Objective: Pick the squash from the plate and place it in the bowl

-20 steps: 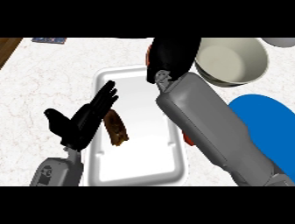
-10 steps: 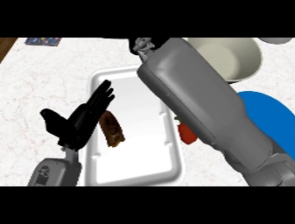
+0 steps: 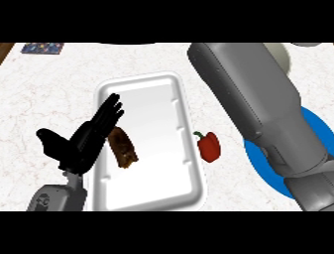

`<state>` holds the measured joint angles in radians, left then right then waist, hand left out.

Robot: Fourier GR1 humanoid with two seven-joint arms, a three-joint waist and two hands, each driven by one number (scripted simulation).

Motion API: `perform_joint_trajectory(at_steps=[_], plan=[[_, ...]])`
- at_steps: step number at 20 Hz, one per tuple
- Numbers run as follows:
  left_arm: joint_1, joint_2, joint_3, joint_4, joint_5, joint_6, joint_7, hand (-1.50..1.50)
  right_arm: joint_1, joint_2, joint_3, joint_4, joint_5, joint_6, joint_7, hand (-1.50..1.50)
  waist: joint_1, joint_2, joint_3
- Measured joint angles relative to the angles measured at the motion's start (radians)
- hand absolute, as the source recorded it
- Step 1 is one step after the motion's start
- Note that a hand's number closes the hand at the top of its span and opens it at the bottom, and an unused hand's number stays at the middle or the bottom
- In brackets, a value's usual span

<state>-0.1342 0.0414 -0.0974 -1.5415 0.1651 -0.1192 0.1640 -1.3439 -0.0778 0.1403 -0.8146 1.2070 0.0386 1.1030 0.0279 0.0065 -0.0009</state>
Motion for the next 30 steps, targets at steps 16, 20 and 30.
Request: perform_joint_trajectory(at_steps=[16,20,30], plan=[[-0.016,-0.009,-0.009,-0.016,-0.005,-0.006,0.007,0.0,0.05,-0.2,-0.168,0.431,0.041,-0.268,-0.203,1.5,0.024,0.016,0.001],[-0.022,-0.014,-0.018,-0.007,-0.011,-0.006,0.0,0.0,0.072,-0.232,-0.239,0.508,-0.006,-0.303,-0.201,-1.5,0.033,0.022,0.002],[-0.028,-0.016,-0.015,-0.019,-0.007,-0.003,0.018,0.0,0.146,-0.229,-0.397,0.479,-0.156,-0.61,-0.408,-1.5,0.03,0.02,0.004]])
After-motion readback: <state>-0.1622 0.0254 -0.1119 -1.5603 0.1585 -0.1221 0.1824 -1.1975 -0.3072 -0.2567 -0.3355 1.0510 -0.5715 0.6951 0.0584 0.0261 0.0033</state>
